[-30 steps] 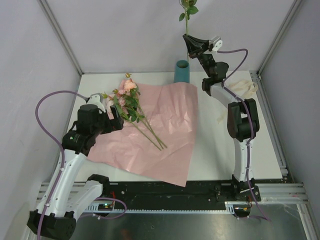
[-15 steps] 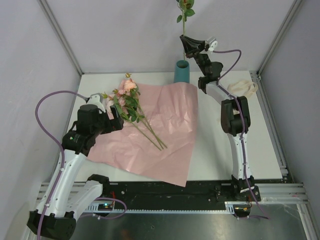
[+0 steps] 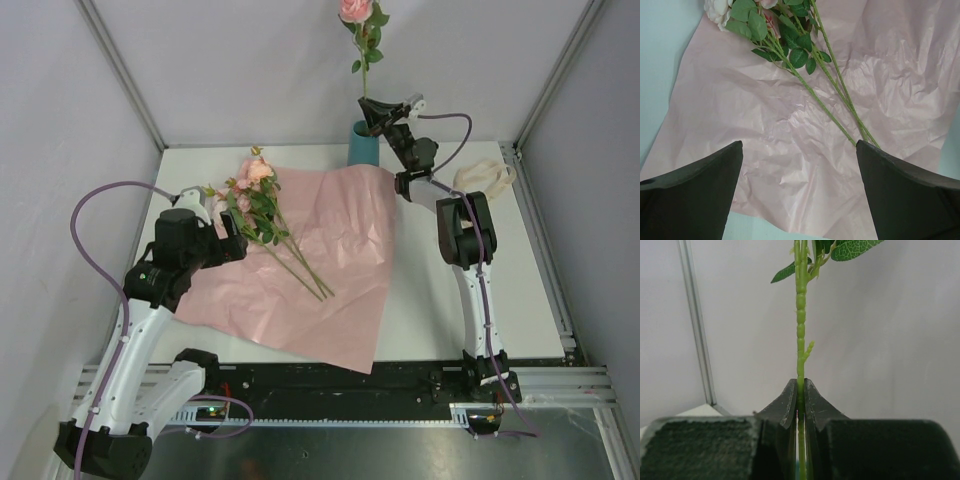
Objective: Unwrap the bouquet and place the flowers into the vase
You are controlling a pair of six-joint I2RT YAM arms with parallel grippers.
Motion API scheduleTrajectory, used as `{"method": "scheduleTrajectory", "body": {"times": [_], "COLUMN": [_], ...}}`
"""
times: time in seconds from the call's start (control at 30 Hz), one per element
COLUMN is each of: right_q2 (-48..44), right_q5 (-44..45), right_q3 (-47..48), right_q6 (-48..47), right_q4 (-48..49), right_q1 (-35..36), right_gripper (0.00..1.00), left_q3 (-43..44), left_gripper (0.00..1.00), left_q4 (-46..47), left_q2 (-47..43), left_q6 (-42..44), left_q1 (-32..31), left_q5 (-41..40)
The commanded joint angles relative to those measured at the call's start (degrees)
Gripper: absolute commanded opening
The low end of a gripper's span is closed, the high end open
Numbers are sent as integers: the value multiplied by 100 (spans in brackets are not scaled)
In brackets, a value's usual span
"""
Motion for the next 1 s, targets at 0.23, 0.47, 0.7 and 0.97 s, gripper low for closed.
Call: {"method": "scheduleTrajectory", "body": {"times": [0.23,0.47,0.7,0.97], "right_q2": [-775,-1375,-2203,-3576], "right_q5": [56,-48,-55,163], "right_q3": [-1060,-1779,-2715,-3800], "right_q6": [3,49,180,851], "right_q4": [751,779,749,-771], "right_q1": [-107,-179,-195,26], "right_gripper": [27,40,41,40], "left_q3": [-23,-41,-47,-25], "left_gripper": [100,100,100,100], "left_q4": [140,138,141,142], "left_q2": [-31,-31,-37,-8], "left_q6": [105,100,103,94], "left_q1": [-27,-31,-28,-13], "left_q5": [-36,-103,-186,-302]}}
